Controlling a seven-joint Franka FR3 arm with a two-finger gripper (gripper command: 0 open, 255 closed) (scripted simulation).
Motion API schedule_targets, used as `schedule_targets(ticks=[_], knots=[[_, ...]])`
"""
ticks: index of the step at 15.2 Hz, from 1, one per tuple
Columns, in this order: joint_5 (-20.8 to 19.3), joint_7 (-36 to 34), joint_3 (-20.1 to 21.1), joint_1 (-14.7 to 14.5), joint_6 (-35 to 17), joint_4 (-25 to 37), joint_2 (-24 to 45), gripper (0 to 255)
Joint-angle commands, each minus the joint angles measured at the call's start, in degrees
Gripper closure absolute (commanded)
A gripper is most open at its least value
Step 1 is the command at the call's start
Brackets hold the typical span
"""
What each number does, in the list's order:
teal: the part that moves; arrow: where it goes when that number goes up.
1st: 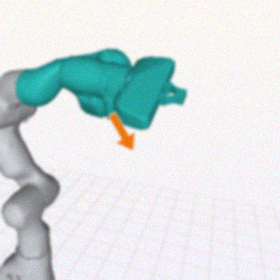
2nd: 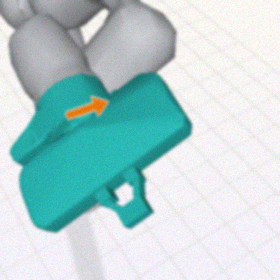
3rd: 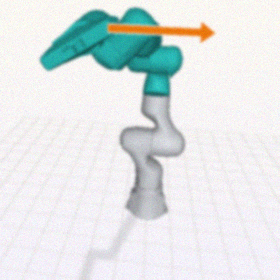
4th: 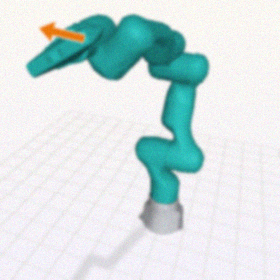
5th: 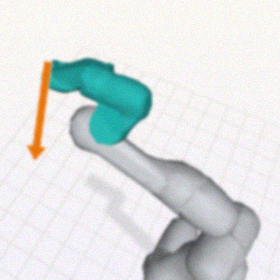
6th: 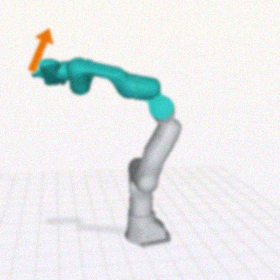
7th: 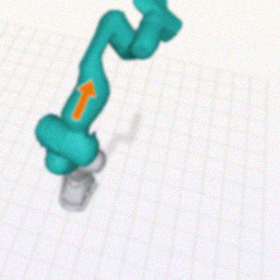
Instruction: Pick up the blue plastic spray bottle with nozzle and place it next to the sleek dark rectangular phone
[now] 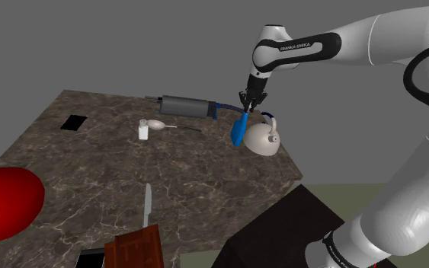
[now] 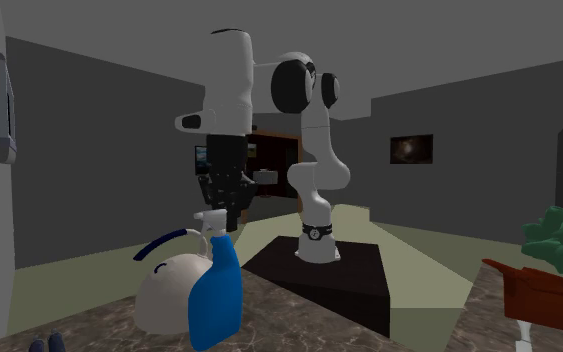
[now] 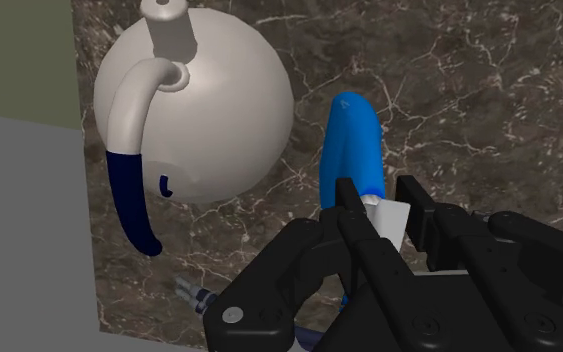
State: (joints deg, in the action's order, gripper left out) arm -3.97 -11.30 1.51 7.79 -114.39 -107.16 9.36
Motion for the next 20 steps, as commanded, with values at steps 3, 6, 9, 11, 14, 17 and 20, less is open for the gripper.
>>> schedule_targets(ticks=[3, 6, 9, 11, 14, 17, 20], knots=[[0.00, 0.00, 0.00, 0.00, 0.00, 0.00, 0.01, 255], [0.00, 0.00, 0.00, 0.00, 0.00, 0.00, 0.01, 255], [0.06, 0.10, 0.01, 0.00, 1.42, 0.96, -0.45, 255], [0.10, 0.19, 0.02, -0.01, 2.86, 2.01, -0.84, 255], [0.17, 0.33, 0.04, -0.02, 5.03, 3.67, -1.35, 255], [0.23, 0.46, 0.05, -0.03, 7.23, 5.46, -1.77, 255], [0.28, 0.58, 0.06, -0.04, 9.45, 7.38, -2.07, 255]])
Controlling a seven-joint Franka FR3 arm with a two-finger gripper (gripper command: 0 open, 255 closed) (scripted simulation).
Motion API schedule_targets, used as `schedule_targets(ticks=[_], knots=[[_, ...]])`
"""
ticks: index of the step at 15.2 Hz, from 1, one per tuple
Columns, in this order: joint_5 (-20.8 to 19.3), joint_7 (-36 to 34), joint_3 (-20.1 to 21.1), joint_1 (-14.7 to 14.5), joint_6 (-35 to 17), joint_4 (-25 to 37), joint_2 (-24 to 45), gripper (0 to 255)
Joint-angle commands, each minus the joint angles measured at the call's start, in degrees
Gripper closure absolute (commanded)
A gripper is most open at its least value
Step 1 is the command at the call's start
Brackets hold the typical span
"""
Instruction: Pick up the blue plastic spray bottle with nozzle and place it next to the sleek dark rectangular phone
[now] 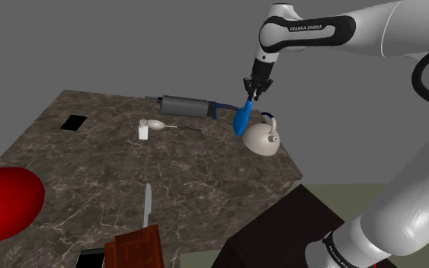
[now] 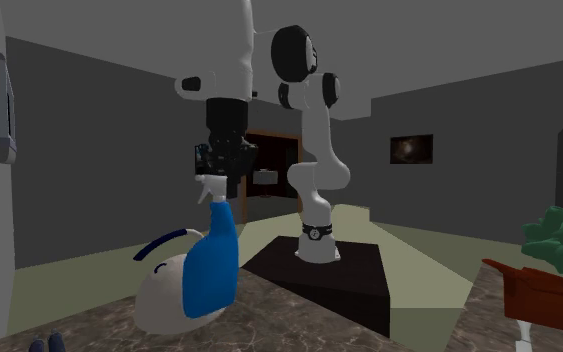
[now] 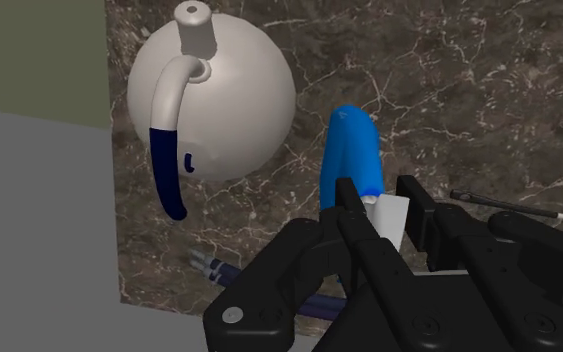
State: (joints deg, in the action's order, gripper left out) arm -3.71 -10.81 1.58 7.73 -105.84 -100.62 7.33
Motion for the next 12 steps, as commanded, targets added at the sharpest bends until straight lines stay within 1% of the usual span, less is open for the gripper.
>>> schedule_targets(ticks=[1, 3, 7, 12], knots=[[0.04, 0.14, -0.01, 0.02, 1.64, 1.51, -0.11, 255], [0.06, 0.20, -0.01, 0.01, 2.75, 2.52, -0.22, 255], [0.15, -4.74, 2.21, -2.70, 2.32, -0.93, -2.95, 255], [0.48, -11.07, 5.26, -6.05, 2.17, -3.67, -5.20, 255]])
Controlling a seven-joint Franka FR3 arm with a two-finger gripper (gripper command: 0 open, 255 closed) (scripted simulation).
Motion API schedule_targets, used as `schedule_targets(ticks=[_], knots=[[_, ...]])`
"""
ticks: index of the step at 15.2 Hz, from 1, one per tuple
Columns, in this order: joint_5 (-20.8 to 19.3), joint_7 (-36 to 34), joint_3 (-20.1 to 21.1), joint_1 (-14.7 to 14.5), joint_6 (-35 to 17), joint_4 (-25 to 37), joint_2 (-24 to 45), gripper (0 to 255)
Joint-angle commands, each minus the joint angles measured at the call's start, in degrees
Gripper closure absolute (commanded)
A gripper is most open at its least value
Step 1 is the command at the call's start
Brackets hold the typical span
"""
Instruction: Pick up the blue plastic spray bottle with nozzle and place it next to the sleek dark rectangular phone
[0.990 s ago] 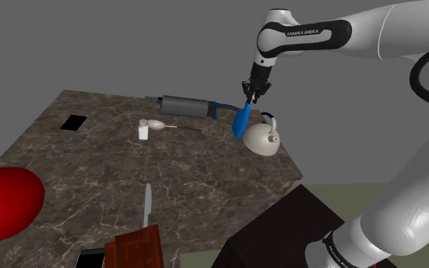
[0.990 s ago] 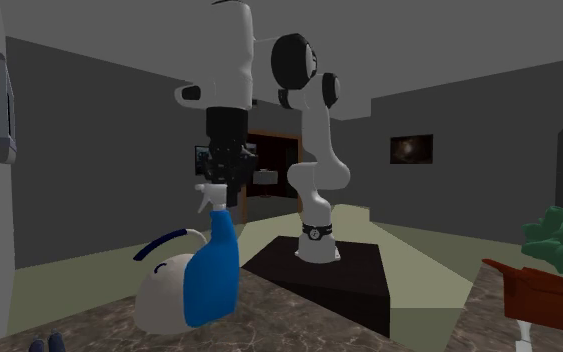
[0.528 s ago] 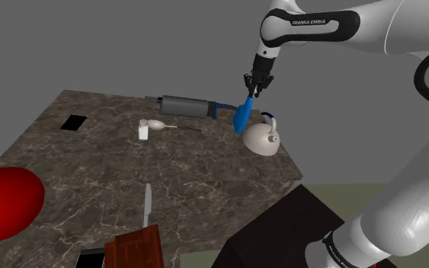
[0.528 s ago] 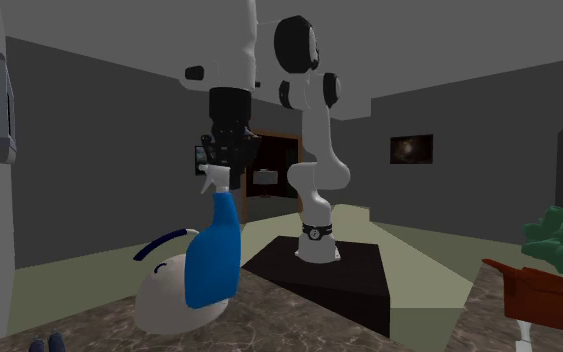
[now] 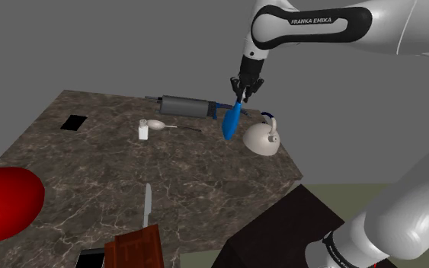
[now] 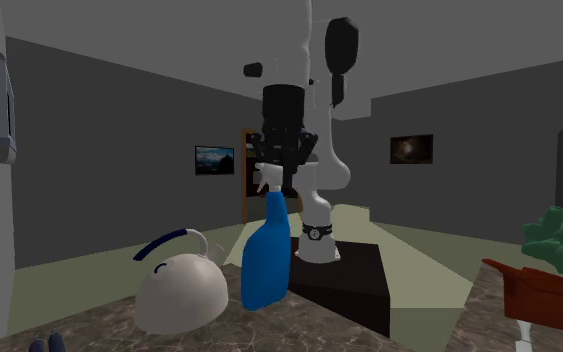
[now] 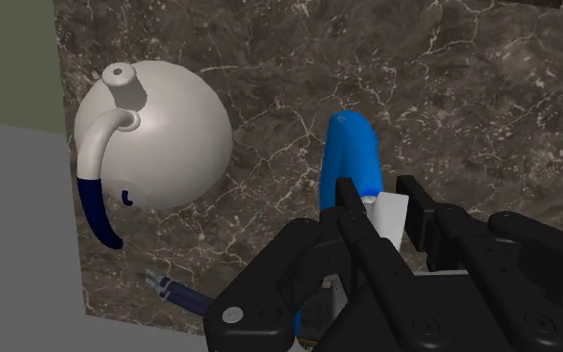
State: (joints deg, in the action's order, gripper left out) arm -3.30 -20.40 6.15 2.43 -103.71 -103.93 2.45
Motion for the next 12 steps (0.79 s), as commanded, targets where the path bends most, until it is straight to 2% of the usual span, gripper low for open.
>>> schedule_targets(ticks=[1, 12], knots=[[0.15, -2.77, 1.32, -1.42, 0.05, -0.71, -0.62, 255], [0.63, -17.37, 8.54, -8.95, 0.95, -0.02, -0.15, 255]])
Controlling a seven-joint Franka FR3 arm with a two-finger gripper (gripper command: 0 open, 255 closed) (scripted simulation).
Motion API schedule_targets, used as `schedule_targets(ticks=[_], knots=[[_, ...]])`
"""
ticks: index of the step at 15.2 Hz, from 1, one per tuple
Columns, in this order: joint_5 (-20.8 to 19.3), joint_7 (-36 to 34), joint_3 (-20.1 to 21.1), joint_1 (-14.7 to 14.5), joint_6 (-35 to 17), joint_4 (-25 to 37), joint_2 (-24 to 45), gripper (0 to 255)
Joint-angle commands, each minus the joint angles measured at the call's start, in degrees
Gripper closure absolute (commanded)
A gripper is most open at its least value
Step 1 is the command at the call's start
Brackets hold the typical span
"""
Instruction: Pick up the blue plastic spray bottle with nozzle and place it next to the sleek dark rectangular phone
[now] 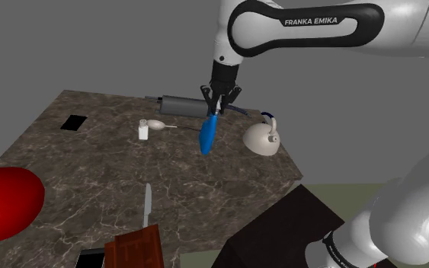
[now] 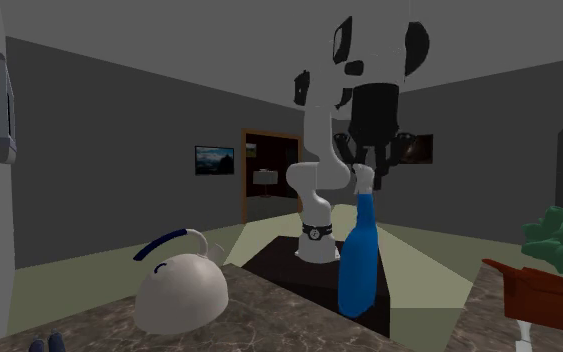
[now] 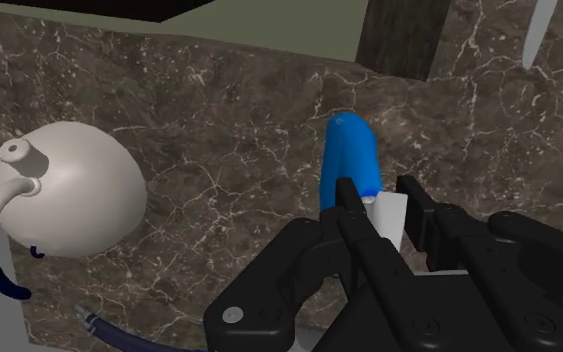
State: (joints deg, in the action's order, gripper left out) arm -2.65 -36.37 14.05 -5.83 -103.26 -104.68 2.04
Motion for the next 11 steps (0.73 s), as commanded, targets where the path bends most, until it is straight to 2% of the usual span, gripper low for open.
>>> schedule_targets(ticks=[1, 11], knots=[[-0.06, -2.77, 1.29, -1.40, 0.65, 1.19, 0.65, 255], [-2.04, -16.70, 7.29, -9.20, 3.14, 9.82, 7.74, 255]])
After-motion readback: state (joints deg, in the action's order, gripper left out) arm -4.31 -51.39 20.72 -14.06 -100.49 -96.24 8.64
